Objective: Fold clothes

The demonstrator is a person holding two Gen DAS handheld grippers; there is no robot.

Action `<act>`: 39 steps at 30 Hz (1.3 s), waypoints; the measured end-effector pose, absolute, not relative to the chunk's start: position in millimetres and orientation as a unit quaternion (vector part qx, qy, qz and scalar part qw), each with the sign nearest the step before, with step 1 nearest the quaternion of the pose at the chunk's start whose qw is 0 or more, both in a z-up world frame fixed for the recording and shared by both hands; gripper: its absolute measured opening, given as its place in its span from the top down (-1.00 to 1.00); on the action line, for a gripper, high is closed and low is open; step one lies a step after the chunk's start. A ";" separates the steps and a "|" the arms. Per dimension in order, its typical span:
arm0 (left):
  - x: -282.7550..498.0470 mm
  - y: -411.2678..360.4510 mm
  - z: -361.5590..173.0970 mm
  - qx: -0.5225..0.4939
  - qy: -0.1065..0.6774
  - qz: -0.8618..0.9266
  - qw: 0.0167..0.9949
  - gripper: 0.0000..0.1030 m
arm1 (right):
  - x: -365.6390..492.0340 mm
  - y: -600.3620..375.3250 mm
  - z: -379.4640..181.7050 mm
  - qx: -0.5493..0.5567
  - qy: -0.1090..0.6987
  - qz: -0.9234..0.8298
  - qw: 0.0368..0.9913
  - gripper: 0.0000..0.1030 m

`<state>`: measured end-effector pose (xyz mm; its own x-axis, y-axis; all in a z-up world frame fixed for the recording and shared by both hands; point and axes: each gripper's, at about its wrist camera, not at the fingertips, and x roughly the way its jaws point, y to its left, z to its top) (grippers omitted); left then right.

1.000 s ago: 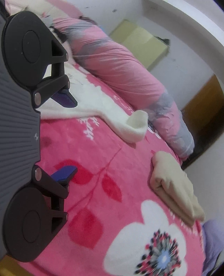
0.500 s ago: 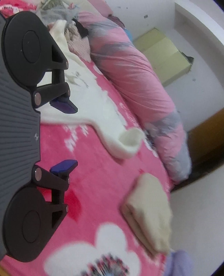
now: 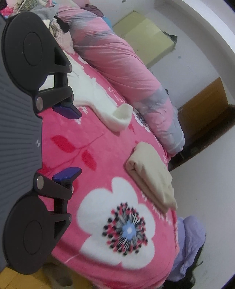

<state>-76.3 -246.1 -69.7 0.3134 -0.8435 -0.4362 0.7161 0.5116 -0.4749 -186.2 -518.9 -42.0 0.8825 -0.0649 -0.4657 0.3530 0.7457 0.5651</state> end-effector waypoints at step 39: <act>-72.1 -211.7 -57.1 -0.037 0.263 -0.430 0.863 -0.52 | -126.3 -490.2 -34.1 0.286 0.232 0.012 0.929 -0.12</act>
